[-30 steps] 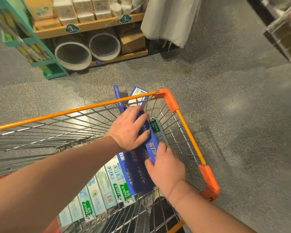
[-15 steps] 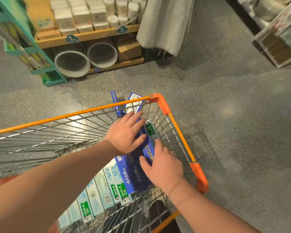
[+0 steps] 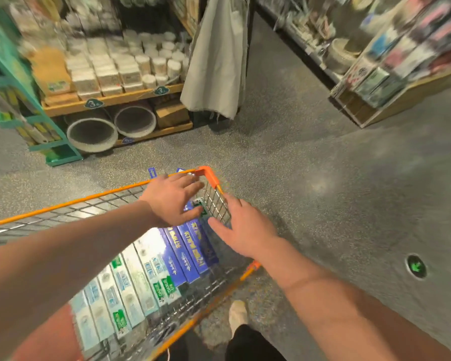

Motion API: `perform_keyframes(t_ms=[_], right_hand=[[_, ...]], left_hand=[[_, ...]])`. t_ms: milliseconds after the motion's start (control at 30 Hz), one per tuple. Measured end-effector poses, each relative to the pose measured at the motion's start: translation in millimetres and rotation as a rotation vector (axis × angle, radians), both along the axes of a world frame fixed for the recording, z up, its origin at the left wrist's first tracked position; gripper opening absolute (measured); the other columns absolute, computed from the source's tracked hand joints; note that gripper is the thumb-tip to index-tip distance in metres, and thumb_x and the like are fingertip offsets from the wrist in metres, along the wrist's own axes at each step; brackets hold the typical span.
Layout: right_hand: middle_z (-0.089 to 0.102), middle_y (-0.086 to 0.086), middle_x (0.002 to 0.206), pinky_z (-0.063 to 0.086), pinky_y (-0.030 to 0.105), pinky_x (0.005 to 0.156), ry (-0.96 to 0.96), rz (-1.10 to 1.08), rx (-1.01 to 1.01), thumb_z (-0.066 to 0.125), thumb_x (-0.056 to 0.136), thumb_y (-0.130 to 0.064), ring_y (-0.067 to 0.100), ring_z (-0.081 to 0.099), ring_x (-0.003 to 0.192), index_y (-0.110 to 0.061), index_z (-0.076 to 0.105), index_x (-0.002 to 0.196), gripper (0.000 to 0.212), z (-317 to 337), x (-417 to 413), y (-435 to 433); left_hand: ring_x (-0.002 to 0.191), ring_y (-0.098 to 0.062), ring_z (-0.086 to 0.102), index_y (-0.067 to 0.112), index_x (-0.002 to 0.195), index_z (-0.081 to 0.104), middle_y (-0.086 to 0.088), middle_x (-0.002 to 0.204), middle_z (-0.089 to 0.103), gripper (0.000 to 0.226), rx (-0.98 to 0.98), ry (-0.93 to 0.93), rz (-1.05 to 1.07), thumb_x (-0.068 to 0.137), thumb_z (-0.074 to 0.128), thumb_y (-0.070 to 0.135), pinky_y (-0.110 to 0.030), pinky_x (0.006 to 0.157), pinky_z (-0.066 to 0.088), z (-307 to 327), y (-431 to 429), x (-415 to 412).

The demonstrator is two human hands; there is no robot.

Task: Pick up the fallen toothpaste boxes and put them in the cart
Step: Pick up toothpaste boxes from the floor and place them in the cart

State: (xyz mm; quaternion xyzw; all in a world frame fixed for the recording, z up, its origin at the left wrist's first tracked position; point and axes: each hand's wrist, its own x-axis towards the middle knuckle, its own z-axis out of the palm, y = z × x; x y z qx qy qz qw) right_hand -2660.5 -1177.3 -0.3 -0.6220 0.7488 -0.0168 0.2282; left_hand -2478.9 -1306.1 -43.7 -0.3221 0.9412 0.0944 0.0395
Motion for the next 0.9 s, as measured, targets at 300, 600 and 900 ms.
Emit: perform_keyframes(t_ms=[300,600,900], right_hand=[[0.044,0.009,0.152,0.042,0.045,0.107,-0.043,0.151,-0.065,0.048,0.094,-0.065,0.029,0.044,0.136,-0.023,0.020,0.157,0.081,77.9,-77.8,23.8],[0.032,-0.001,0.162,0.037,0.044,0.113,-0.056,0.335,-0.187,0.046,0.092,-0.071,0.021,0.037,0.144,-0.028,0.014,0.159,0.086,138.1,-196.9,66.7],[0.028,-0.004,0.163,0.037,0.043,0.114,-0.068,0.425,-0.120,0.045,0.090,-0.075,0.019,0.034,0.145,-0.031,0.013,0.159,0.088,143.4,-258.6,30.3]], left_hand=[[0.137,-0.027,0.048,0.022,0.156,0.038,-0.002,0.157,0.043,0.091,-0.144,-0.060,0.091,0.085,0.019,0.076,-0.042,0.102,0.045,88.5,41.2,-56.0],[0.148,-0.023,0.035,0.025,0.162,0.021,0.001,0.166,0.028,0.081,-0.157,-0.009,0.322,0.097,0.034,0.072,-0.043,0.113,0.035,146.5,121.4,-155.2],[0.146,-0.022,0.037,0.026,0.161,0.019,0.002,0.166,0.028,0.078,-0.154,0.003,0.433,0.098,0.036,0.069,-0.044,0.112,0.040,156.4,118.8,-227.7]])
